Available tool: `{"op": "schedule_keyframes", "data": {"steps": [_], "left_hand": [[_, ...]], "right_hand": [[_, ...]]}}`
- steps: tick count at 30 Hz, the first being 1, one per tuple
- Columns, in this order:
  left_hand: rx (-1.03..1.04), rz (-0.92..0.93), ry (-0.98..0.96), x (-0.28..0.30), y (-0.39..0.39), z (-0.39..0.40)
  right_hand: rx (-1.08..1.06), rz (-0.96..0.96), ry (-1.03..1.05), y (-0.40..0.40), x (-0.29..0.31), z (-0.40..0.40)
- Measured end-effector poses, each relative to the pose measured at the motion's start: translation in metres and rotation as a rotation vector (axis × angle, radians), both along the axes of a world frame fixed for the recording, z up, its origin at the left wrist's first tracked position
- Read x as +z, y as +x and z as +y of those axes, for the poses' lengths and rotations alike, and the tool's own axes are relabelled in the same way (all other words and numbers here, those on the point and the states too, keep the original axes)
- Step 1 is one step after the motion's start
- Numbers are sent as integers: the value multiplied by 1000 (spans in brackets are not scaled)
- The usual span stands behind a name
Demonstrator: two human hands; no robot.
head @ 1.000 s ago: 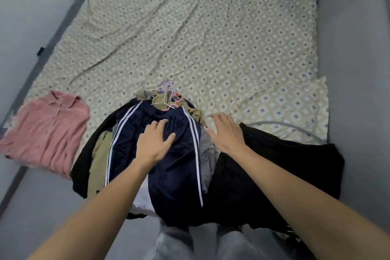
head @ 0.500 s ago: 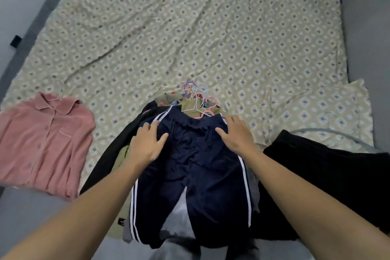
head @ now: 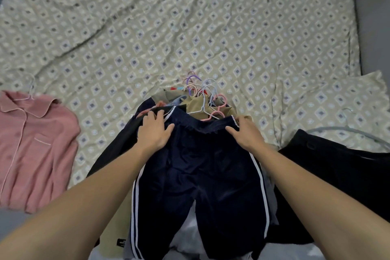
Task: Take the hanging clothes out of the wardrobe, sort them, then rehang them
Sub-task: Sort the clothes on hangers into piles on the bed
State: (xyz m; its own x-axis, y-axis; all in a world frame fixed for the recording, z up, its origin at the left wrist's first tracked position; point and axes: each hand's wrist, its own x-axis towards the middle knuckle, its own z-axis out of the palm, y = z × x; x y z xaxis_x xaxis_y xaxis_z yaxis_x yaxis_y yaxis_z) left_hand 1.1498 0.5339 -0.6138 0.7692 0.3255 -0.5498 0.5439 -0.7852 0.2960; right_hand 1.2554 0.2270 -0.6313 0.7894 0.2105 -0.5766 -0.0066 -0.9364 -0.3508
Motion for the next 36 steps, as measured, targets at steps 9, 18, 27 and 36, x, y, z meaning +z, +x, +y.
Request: {"op": "schedule_keyframes", "data": {"steps": [9,18,27,36], "left_hand": [[-17,82,91,-6,1,16],[-5,-237,-137,38,-11,9],[105,-389,-489,140,-45,-45],[-121,-548,-476,269,-131,-160]], "right_hand": [[1,115,100,6,18,-10],[-93,-146,327,-30,96,-20],[-98,-308,465,-75,183,-76],[41,-441,530,-146,290,-168]]}}
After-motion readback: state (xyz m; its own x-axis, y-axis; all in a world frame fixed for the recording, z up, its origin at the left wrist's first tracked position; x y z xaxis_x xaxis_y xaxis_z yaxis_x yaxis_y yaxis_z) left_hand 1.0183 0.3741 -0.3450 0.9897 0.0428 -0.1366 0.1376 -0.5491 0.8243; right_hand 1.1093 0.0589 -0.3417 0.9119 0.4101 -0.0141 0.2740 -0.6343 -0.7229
